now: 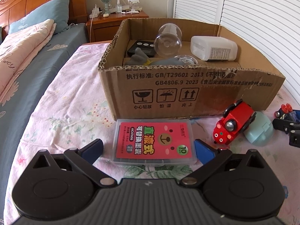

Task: Organize rigid objects
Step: 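Grasp the pink card case with the left gripper while the right gripper grasps the blue cube toy, then drop the cube toy into the box with the right gripper while the left gripper carries the card case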

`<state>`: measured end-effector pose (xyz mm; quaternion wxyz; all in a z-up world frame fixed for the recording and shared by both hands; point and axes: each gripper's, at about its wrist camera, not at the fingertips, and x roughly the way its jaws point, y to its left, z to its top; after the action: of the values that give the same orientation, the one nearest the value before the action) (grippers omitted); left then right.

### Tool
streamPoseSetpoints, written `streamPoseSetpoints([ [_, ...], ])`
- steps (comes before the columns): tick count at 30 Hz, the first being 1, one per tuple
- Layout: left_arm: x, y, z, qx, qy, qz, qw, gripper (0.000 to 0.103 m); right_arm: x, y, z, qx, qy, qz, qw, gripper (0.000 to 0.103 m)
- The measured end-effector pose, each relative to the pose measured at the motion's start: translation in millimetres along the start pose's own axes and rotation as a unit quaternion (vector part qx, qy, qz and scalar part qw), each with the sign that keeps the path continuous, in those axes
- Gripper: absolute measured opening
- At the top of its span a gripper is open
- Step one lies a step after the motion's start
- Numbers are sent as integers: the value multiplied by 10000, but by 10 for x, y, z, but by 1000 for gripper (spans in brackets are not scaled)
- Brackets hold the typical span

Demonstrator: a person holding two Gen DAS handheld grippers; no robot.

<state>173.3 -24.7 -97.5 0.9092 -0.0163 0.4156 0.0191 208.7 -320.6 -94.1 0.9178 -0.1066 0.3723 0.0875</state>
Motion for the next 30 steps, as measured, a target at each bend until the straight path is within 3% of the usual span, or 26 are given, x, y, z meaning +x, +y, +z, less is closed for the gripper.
streamPoseSetpoints([
  [4,19,-4,32,-39,61,-6,10000,101,4,17,11,-28,4,-30,10000,67],
  [8,0,-14,58,41,41,-88,9999,89,-8,54,25,-113,18,-86,9999,60],
  [17,-99,23,60,557,108,-300,9979,89,-168,17,-17,-158,61,12,9999,60],
  [30,-515,97,107,1284,170,-827,9881,89,-601,61,47,-645,-16,163,9978,59],
])
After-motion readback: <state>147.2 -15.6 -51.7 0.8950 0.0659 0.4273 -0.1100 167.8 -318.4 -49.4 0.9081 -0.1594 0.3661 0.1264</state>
